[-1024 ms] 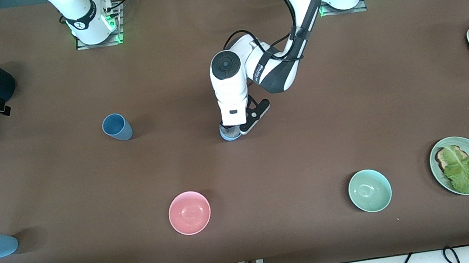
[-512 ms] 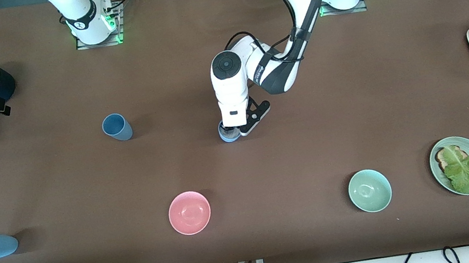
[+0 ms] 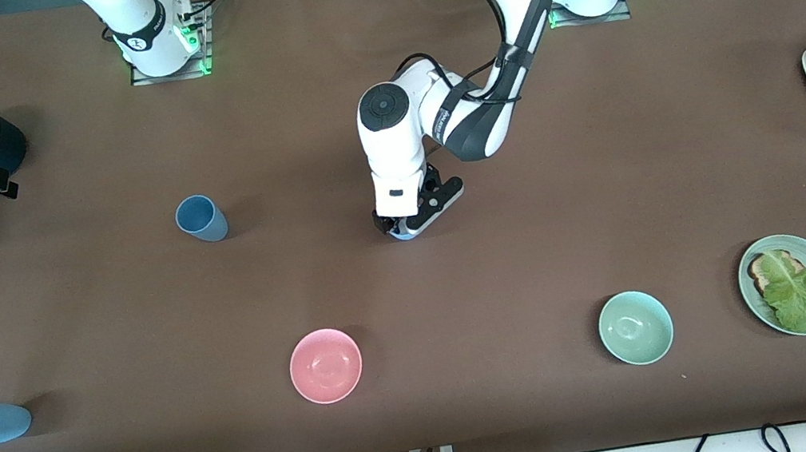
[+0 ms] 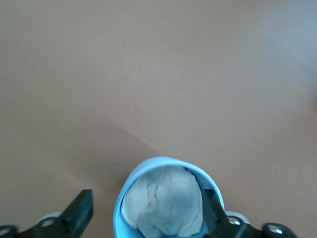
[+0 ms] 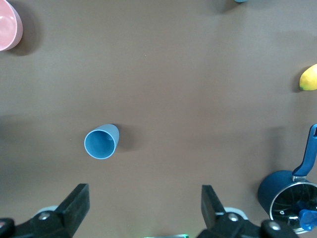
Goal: Stack blue cups with both arms
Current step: 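Lower the tissue cup onto the table and open the left gripper, then withdraw the left gripper while the right gripper reaches the empty cup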
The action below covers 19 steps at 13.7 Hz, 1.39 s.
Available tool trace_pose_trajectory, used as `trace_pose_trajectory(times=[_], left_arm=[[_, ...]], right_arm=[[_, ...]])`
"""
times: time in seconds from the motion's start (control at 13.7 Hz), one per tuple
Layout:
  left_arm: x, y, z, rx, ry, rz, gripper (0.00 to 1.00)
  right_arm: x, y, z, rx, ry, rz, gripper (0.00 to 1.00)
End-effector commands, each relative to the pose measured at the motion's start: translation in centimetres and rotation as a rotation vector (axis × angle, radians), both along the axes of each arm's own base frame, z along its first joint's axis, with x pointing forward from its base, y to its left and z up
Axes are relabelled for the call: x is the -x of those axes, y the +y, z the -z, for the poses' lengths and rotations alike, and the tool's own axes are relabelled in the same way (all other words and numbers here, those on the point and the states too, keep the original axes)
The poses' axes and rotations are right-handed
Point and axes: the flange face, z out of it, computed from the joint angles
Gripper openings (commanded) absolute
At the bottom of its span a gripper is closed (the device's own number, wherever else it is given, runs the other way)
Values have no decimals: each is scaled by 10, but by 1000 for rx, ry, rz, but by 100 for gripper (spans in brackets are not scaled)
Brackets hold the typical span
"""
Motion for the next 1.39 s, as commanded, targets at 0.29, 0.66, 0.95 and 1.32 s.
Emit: trace_pose_trajectory(times=[0.29,0.66,0.95,1.32], left_arm=[[4,1,-25,-35,-8,65,100],[-9,34,-76,-87,63,234,100],[-39,92,-137,-49,118,394,100],[-74,177,-186,-46,133,589,100]], right_arm=[[6,-2,-4,-16,2,9,100],[6,-4,-5,-16,0,11,100],[13,14,8,0,95,-7,100],[16,21,15,0,102,-24,100]])
